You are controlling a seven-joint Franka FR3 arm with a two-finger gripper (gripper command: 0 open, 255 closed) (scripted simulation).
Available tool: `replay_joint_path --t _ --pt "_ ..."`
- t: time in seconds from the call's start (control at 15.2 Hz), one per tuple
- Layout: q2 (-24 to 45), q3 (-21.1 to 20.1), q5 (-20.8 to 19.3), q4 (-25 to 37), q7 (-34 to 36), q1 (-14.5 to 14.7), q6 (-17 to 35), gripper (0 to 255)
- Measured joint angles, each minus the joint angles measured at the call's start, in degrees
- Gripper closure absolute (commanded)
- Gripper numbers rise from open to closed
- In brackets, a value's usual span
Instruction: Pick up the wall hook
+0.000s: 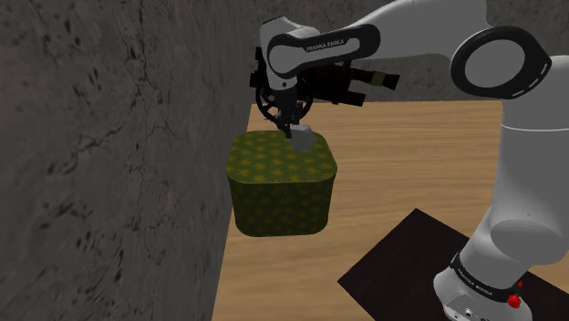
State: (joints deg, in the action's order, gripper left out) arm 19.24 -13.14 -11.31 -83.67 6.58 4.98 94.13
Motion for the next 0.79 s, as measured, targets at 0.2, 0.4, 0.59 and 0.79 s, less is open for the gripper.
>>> replay_joint_path --t 0.2,0.4,0.59,0.79 --pt "-0.26 -0.06 0.08 1.91 -0.23 0.13 -2.13 255" --pt "-0.01 -0.08 0.06 4.53 -0.52 0.29 -4.5 255" --pt "0.26 -0.09 0.0 7.34 -0.85 0.46 -7.01 255" --pt "0.78 -0.12 -0.11 10.04 -1.02 0.73 -9.19 255"
